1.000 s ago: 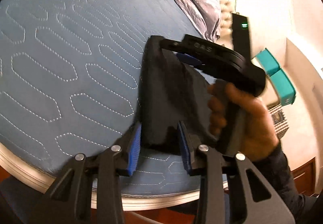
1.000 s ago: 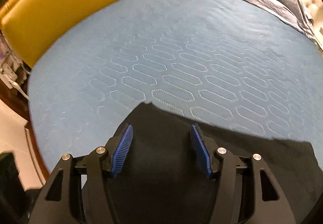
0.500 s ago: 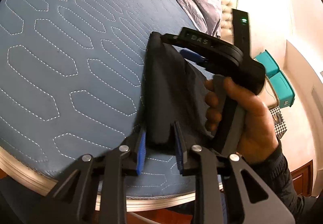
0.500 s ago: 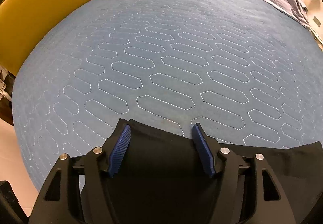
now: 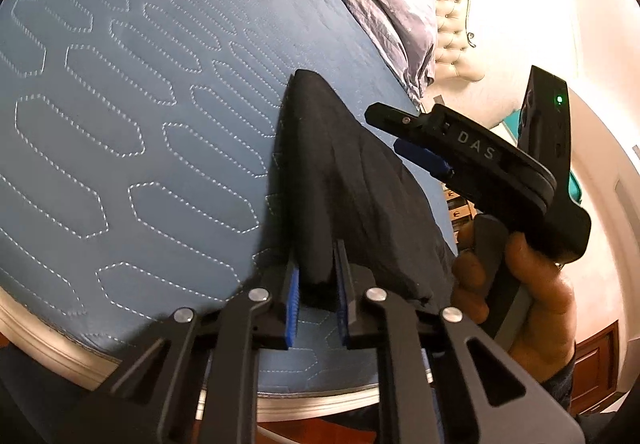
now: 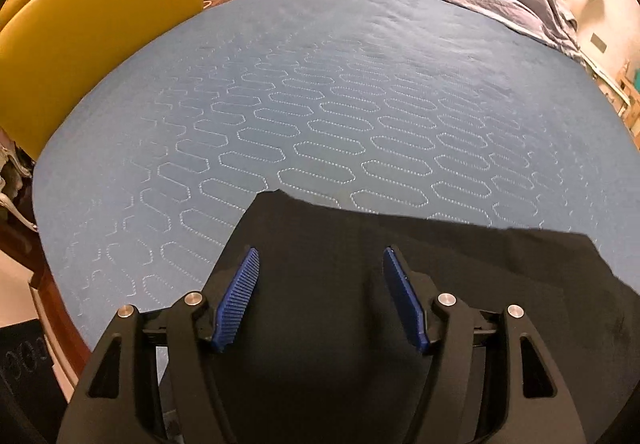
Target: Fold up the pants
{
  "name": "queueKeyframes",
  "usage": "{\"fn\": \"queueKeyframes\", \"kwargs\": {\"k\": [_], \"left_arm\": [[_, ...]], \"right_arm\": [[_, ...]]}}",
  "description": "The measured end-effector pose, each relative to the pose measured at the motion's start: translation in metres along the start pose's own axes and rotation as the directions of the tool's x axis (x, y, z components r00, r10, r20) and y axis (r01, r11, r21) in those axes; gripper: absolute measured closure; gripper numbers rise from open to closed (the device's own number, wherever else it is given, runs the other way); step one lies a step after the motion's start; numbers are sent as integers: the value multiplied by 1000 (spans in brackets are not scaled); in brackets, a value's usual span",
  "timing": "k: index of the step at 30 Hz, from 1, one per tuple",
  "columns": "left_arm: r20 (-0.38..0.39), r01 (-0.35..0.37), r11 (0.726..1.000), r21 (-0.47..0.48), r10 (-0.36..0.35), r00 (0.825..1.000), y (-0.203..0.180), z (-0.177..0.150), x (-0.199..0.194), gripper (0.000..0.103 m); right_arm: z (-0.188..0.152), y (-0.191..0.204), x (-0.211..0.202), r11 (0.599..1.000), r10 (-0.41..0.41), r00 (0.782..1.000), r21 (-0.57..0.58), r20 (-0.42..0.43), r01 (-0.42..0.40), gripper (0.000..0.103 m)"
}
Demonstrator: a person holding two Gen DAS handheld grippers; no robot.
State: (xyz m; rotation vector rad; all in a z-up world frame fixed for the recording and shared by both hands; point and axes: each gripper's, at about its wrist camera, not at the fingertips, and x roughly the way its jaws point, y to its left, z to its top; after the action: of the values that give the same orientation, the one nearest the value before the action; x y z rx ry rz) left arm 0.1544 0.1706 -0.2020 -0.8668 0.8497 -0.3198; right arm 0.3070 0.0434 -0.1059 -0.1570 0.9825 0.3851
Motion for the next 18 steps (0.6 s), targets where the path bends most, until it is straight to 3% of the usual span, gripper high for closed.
{"fn": "queueKeyframes", "kwargs": {"k": [8, 13, 18], "left_arm": [[31, -74, 995, 74, 72, 997, -20, -1, -5, 93], [76, -156, 976, 154, 145, 986, -43, -6, -9, 94], [145, -263, 928, 265, 231, 962, -77, -15, -11, 94]], "right_arm": [[1, 6, -11, 1000, 26, 1000, 0, -6, -26, 37], [3, 8, -24, 999, 48, 999, -7, -7, -48, 34], [14, -5, -25, 970, 231, 970, 99, -79, -223, 32]]}}
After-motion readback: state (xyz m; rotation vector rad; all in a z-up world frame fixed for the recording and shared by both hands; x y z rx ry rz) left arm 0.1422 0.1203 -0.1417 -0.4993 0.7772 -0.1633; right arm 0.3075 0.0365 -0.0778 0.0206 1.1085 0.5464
